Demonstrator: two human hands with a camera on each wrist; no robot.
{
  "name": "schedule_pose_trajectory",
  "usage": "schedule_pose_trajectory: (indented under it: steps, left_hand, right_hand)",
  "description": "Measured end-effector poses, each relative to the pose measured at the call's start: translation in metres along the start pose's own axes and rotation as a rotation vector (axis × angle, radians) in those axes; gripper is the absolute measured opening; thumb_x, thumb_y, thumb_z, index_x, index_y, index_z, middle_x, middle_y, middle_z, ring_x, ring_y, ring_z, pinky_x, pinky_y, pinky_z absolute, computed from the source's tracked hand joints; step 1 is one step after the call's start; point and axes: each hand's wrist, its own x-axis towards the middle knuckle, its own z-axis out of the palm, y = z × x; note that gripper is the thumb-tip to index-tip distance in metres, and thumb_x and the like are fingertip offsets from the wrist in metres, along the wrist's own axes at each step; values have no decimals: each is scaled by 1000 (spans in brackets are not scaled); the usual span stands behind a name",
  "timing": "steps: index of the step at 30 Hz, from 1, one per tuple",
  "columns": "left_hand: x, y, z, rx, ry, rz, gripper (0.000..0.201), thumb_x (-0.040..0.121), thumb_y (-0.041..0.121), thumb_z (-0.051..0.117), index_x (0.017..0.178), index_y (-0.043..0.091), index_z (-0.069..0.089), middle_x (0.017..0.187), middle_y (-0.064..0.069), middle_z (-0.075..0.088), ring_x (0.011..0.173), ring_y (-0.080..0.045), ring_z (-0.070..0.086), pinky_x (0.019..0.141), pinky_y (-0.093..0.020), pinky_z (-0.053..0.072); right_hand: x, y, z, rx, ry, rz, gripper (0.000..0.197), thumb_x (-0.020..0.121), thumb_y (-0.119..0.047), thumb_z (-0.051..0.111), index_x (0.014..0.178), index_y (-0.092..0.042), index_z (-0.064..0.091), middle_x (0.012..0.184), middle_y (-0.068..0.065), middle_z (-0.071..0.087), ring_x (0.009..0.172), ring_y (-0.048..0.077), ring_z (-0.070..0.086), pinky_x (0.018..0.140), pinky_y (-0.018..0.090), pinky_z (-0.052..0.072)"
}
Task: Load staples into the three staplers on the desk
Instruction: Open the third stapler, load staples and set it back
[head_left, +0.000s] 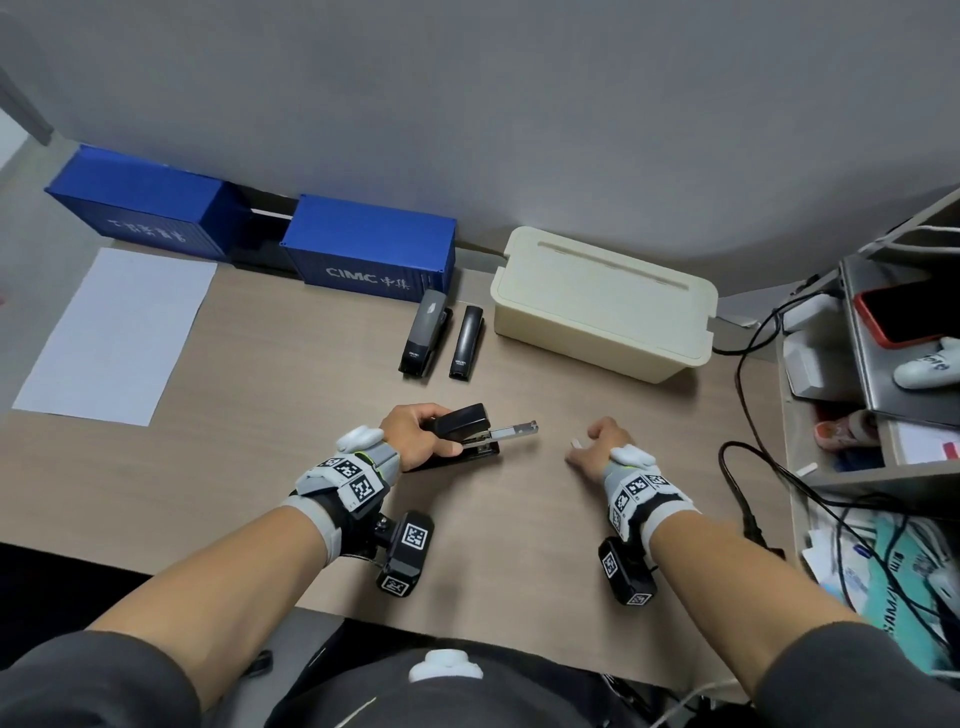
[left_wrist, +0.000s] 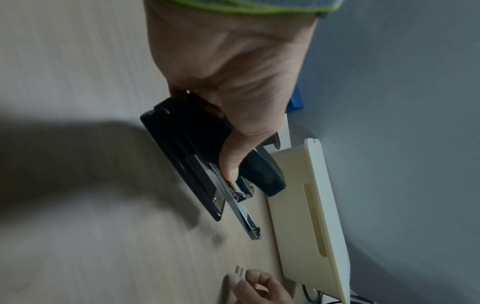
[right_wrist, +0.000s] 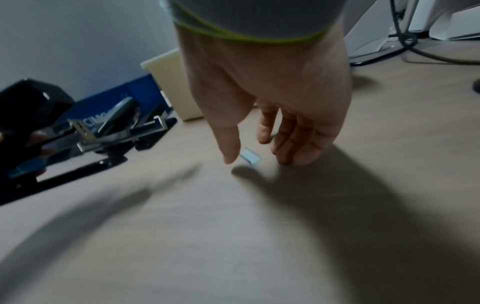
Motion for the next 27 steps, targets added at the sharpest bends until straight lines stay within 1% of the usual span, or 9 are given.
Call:
schedule_pose_trajectory:
  steps: [4,8,11,13,17,20,23,25,27]
  left_hand:
    - [3,-5,-1,2,7,-6,36,65,5,86,82,34,74,81,3,72,79,-18,64,85,-29,51]
    - [2,-6,-3,20,10,-11,35,66,5,86,82,34,74,83,1,72,80,-19,64,88,-32,52]
    - [3,-6,-4,37,9,1,36,64,5,86,79,36,73,81,3,72,79,-18,64,89,-34,52]
    - [3,-5,-5,49,3,9,36,62,6,86,78,36,74,81,2,72,79,-19,64,90,-35,52]
    - [5,-2,-6,73,10,18,36,60,8,88,76,37,74,82,2,72,79,-19,63,90,-35,52]
    - [5,1,-7,86,7,29,35,58,10,88,74,38,74,83,1,72,80,-20,63,90,-35,52]
    - [5,4,-7,95,10,36,36,58,11,89,76,38,74,85,-1,72,80,-21,63,89,-36,52]
    - [4,5,-7,97,12,41,36,60,10,88,78,37,74,83,-1,71,80,-21,63,88,-34,52]
    - [4,6,-7,93,11,46,35,60,9,88,79,36,74,82,0,71,80,-20,62,88,-33,52]
  right_hand:
    - [4,-7,8,-46,26,-7,24,83,-29,63,102,-14,62,107,8,62,87,29,62,74,28,45]
    - [4,-17,7,-92,-20,-19,24,86,-31,60,92,-10,70,98,10,72,90,30,68,81,28,52]
    - [5,-19,5,53,-37,-58,17,79,-34,61,74,-18,66,83,1,74,81,26,69,80,29,55]
    - [4,-21,3,232,-65,-116,14,79,-27,62,69,-18,64,67,0,74,69,22,71,77,32,58]
    - [-7,-35,-4,459,-89,-238,16,85,-12,59,72,-20,66,60,4,67,48,16,58,65,35,56]
    - [-13,-44,-10,479,-92,-305,16,79,-9,64,76,-25,67,60,4,65,50,16,54,60,29,49]
    - [-14,-48,-13,428,-119,-364,17,69,-15,68,74,-31,72,58,-2,69,59,12,60,70,32,54]
    - [-17,-51,-14,449,-158,-380,18,71,-11,70,76,-28,72,52,-5,66,61,14,63,73,34,54]
    - [-21,-55,-15,472,-167,-390,20,77,-4,68,79,-24,71,50,-5,64,56,12,63,67,28,51]
